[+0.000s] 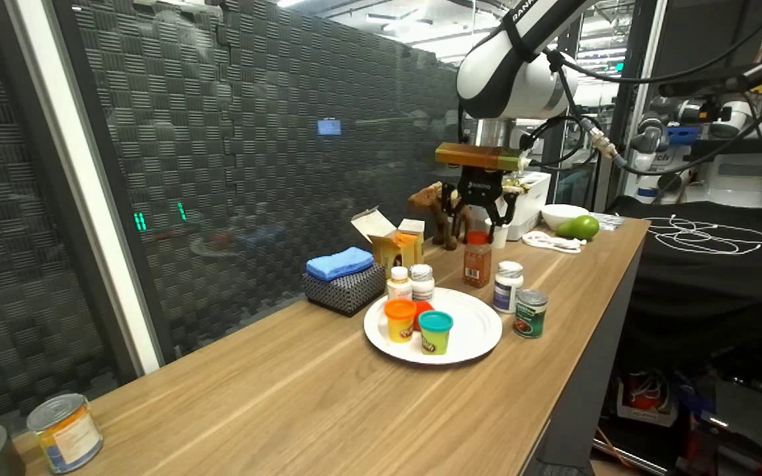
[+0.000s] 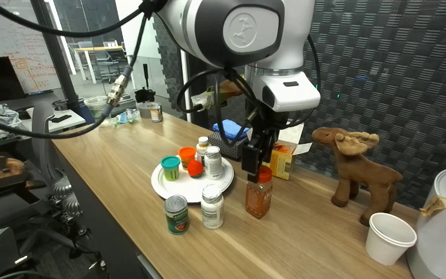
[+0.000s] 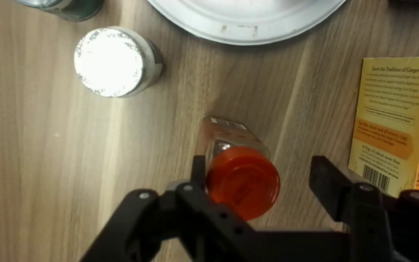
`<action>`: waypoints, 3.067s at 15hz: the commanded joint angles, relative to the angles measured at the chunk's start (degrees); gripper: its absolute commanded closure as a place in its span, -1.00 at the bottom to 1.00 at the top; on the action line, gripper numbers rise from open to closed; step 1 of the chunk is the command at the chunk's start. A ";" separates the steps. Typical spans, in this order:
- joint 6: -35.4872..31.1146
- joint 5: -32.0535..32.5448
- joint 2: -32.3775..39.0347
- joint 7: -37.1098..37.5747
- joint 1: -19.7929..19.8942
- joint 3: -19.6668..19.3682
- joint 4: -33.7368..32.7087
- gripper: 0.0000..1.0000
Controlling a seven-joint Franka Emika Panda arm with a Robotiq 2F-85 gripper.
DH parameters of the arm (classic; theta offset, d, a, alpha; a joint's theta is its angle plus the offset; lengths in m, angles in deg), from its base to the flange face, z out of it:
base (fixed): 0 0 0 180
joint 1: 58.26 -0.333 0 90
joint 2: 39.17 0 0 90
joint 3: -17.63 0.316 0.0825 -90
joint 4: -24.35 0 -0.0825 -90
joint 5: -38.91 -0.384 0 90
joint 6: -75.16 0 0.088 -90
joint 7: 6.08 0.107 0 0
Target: Put the objects surrounding the white plate on to the plate.
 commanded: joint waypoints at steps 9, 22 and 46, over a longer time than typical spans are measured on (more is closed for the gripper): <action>-2.98 1.30 -4.22 1.00 -0.94 -0.95 1.82 0.50; -6.84 0.24 -16.22 -10.58 -4.46 5.34 17.25 0.50; -13.42 -10.43 -14.06 -29.62 -4.69 7.33 21.16 -0.50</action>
